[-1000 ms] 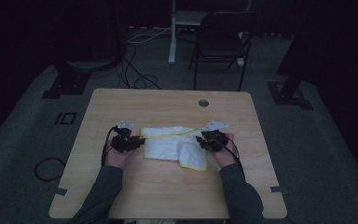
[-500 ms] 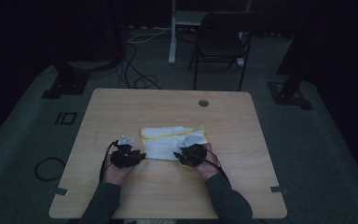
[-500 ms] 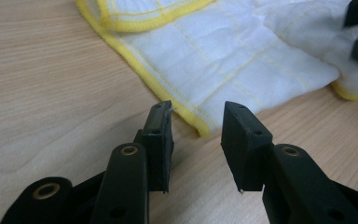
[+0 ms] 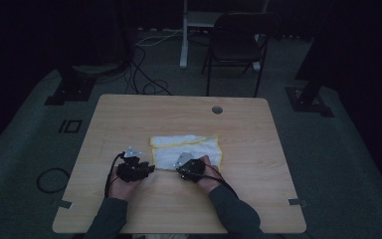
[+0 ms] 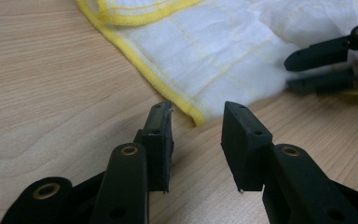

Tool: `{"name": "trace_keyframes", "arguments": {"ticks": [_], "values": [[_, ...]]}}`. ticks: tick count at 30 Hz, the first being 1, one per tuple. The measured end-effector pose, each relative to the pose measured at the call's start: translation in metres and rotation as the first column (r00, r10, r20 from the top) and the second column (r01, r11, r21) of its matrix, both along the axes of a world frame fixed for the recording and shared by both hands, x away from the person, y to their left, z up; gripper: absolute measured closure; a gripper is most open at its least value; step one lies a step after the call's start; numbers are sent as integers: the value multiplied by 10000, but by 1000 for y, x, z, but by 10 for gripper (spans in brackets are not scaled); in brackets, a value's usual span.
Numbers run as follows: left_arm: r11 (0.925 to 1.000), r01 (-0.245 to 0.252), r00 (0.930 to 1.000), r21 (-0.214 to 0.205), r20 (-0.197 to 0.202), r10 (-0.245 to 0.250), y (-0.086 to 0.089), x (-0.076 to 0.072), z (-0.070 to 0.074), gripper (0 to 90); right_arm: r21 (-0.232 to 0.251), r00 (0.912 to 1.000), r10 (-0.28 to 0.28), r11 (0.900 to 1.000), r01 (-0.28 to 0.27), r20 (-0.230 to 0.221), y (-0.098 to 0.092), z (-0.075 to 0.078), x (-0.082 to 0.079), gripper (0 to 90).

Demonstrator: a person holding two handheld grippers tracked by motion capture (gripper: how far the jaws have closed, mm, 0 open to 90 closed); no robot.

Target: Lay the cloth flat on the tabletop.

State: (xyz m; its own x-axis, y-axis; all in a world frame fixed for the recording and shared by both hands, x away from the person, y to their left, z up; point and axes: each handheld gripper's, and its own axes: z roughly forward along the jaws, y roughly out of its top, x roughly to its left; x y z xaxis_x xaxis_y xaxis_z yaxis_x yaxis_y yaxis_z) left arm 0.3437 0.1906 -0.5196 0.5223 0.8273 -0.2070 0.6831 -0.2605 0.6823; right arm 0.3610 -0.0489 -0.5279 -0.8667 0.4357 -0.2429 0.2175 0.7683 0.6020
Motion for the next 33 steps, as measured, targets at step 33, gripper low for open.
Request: {"name": "trace_keyframes", "arguments": {"ticks": [33], "values": [[9885,1449,9834,434,1035,-1488,-49,22,17,883,2239,9789,-1896,9534,2020,-761,-40,35,35,716]]}}
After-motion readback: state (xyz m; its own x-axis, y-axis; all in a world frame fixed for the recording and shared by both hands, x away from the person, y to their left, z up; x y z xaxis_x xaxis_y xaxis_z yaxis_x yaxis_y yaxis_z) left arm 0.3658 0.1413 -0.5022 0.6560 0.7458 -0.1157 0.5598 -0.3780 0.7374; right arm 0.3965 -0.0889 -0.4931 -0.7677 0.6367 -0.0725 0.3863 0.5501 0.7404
